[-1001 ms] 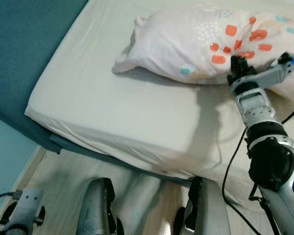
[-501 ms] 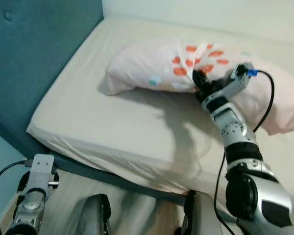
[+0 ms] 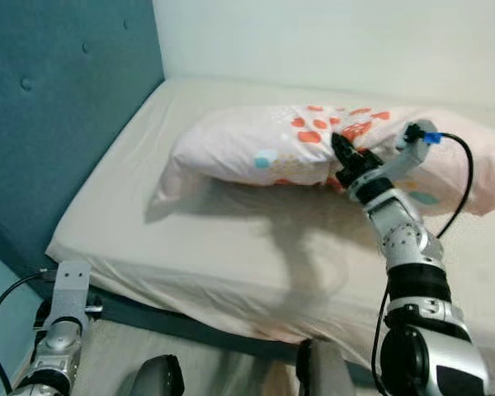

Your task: Clean up the room

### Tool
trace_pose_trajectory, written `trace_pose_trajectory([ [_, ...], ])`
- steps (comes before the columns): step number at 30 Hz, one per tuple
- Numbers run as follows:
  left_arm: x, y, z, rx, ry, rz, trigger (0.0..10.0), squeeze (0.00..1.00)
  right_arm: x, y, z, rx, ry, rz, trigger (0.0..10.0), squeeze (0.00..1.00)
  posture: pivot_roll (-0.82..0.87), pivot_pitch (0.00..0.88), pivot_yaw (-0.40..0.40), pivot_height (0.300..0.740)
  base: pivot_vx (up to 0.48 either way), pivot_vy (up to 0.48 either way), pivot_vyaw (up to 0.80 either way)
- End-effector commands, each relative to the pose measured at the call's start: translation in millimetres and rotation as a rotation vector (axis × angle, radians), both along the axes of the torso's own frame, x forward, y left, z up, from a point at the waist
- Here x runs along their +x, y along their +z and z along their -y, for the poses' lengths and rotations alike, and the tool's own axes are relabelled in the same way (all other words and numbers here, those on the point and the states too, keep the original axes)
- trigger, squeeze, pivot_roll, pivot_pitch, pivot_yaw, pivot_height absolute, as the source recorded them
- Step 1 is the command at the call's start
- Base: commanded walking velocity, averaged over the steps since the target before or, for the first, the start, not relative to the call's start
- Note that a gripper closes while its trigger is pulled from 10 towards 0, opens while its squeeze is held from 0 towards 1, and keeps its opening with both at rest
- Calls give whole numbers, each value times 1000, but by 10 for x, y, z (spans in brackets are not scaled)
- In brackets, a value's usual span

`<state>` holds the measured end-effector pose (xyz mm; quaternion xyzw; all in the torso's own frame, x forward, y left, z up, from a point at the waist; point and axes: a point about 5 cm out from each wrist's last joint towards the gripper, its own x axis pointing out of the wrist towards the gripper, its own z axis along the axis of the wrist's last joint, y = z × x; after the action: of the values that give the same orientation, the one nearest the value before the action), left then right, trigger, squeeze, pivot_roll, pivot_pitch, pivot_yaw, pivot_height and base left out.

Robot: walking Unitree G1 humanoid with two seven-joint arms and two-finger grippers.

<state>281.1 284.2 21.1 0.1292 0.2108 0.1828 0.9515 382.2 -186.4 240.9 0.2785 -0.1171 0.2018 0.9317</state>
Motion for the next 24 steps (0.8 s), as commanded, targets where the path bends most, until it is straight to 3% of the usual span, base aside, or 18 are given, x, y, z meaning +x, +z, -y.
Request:
trace_pose_trajectory([
  [1, -107, -143, 55, -21, -9, -56, 10000, 0, -45, 128, -37, 1, 25, 67, 0, 0, 102, 0, -36, 500, 0, 0, 0],
  [6, -194, -231, 61, -27, -10, -98, 10000, 0, -63, 137, -79, -10, 37, 69, 0, 0, 97, 0, -38, 515, 0, 0, 0],
  [7, -291, -311, 39, -38, 9, -137, 10000, 0, -65, 126, -98, -20, 40, 67, 0, 0, 93, 0, -40, 525, 0, 0, 0],
  [11, -411, -408, 27, -41, 17, -190, 10000, 0, -81, 111, -108, -28, 36, 59, 0, 0, 94, 0, -38, 540, 0, 0, 0],
  [18, -497, -479, 35, -39, 15, -229, 10000, 0, -102, 112, -109, -30, 32, 52, 0, 0, 91, 0, -42, 555, 0, 0, 0],
  [24, -676, -616, 56, -41, 21, -305, 10000, 0, -142, 73, -212, -54, 74, 41, 0, 0, 86, 0, -43, 580, 0, 0, 0],
])
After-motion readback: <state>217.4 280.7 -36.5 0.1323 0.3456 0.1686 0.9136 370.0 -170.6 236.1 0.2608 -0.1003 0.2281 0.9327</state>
